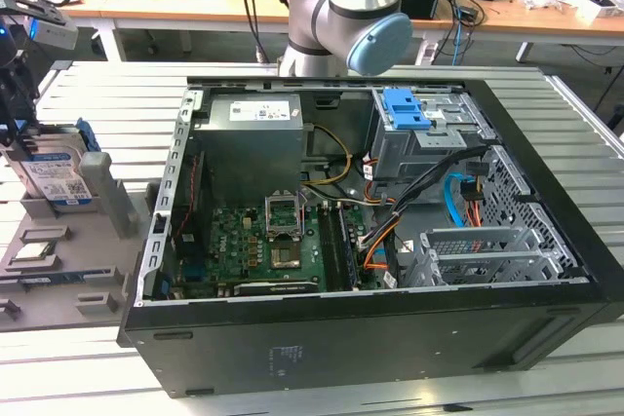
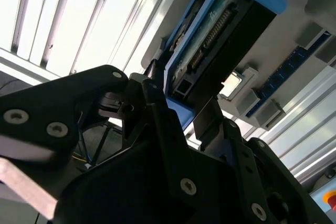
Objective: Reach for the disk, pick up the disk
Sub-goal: 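Pick up the disk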
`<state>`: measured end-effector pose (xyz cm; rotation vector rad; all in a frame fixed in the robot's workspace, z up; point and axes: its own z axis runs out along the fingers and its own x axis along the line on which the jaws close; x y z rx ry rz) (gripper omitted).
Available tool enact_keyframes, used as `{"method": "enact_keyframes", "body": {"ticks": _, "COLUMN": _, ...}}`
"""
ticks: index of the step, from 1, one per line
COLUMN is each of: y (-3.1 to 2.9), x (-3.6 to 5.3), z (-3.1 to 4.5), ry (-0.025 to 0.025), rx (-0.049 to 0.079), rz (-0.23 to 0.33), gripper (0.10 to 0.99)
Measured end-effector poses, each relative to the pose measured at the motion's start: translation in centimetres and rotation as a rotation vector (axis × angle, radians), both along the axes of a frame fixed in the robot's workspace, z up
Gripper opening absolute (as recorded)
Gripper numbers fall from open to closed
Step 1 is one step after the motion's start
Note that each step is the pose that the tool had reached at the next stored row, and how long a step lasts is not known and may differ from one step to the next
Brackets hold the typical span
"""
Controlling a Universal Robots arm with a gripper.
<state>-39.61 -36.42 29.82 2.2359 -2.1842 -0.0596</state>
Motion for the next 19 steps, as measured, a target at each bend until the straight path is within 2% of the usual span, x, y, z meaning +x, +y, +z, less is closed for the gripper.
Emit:
{"method": "enact_keyframes", "body": {"ticks": 5, "y": 0.0, "x": -0.17, "z": -0.39, "ry": 0.0001, "rx": 0.0, "rz": 0.003, "gripper": 0.482}}
{"method": "enact_keyframes", "body": {"ticks": 13, "y": 0.0, "x": -0.17, "z": -0.41, "ry": 0.0001, "rx": 0.0, "rz": 0.003, "gripper": 0.482}}
{"method": "enact_keyframes", "body": {"ticks": 14, "y": 0.0, "x": -0.17, "z": -0.41, "ry": 0.0001, "rx": 0.0, "rz": 0.003, "gripper": 0.4}}
{"method": "enact_keyframes", "body": {"ticks": 16, "y": 0.0, "x": -0.17, "z": -0.41, "ry": 0.0001, "rx": 0.0, "rz": 0.003, "gripper": 0.369}}
{"method": "enact_keyframes", "body": {"ticks": 19, "y": 0.0, "x": -0.17, "z": -0.42, "ry": 0.0001, "rx": 0.0, "rz": 0.003, "gripper": 0.369}}
